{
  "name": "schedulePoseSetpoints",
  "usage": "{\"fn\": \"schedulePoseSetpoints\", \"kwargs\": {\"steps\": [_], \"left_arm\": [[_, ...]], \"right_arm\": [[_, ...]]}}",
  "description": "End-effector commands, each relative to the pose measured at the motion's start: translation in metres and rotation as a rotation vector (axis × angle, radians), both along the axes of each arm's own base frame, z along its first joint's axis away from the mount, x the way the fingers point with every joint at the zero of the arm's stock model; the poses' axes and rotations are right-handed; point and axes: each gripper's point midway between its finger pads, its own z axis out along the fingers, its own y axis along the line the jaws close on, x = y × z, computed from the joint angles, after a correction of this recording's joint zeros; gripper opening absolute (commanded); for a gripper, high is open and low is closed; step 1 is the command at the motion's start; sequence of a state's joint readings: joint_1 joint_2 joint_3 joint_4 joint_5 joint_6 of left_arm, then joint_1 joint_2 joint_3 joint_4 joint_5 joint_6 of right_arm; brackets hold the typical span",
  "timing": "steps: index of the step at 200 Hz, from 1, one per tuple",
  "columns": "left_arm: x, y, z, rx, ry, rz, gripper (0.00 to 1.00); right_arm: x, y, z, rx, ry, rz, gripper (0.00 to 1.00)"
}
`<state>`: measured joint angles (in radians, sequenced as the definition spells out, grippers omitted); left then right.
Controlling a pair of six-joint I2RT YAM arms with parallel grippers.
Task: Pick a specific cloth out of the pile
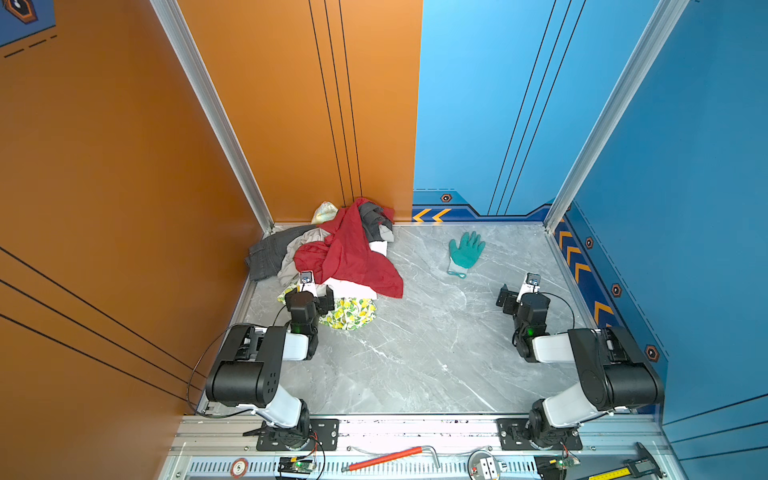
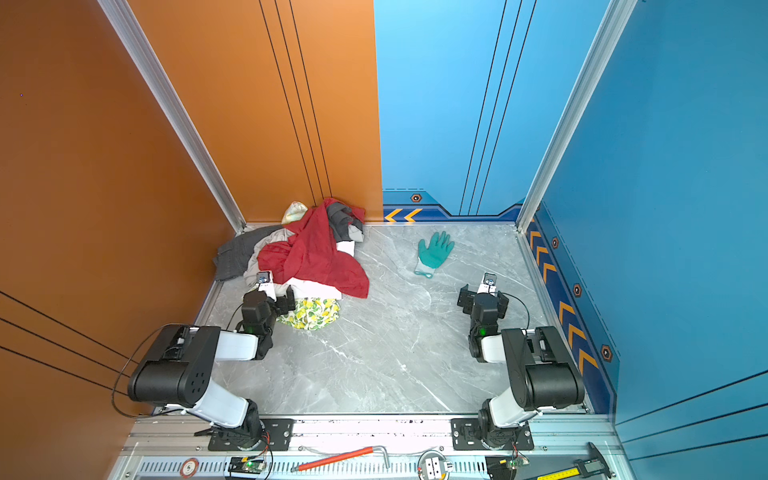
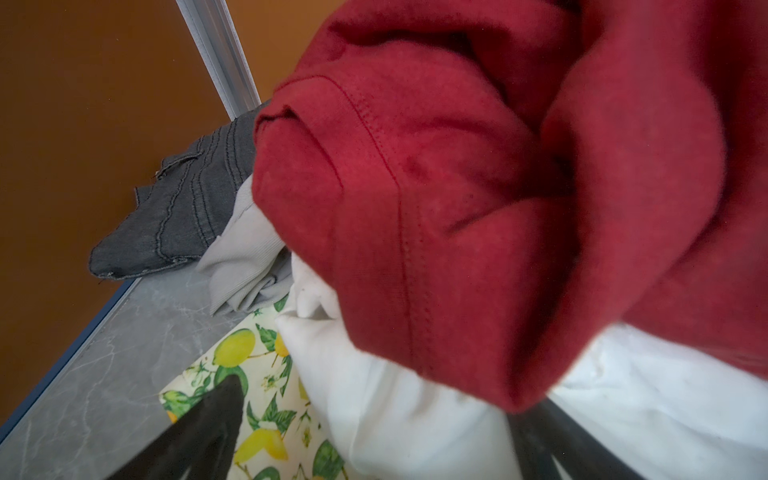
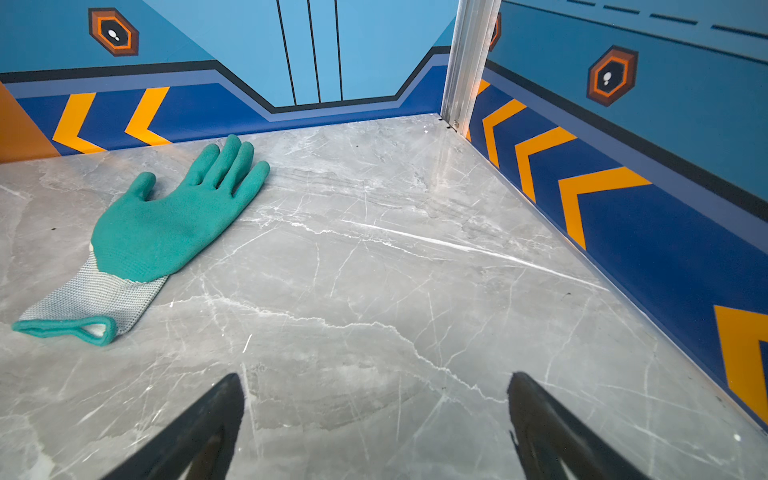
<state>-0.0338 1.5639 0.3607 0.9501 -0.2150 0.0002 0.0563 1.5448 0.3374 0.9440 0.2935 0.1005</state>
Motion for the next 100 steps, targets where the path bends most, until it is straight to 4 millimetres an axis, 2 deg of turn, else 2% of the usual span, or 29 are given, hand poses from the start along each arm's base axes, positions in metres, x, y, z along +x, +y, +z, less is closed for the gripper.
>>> {"fn": "schedulePoseSetpoints", "kwargs": {"steps": [1, 62, 100], "left_arm": [[0.003, -0.001, 0.001, -0.014, 0.005, -0.010, 0.98], [0.004, -0.001, 0.005, -0.036, 0.004, -0.027, 0.98], [-0.002, 0.001, 0.020, -0.084, -0.012, -0.050, 0.98]], "right_arm": [[0.002, -0.004, 0.007, -0.014, -0.021, -0.023, 1.00], [0.001, 0.003, 0.014, -0.056, -0.023, -0.018, 1.00], [-0.004, 0.006, 0.021, -0.072, -0.055, -0.012, 1.00]]}}
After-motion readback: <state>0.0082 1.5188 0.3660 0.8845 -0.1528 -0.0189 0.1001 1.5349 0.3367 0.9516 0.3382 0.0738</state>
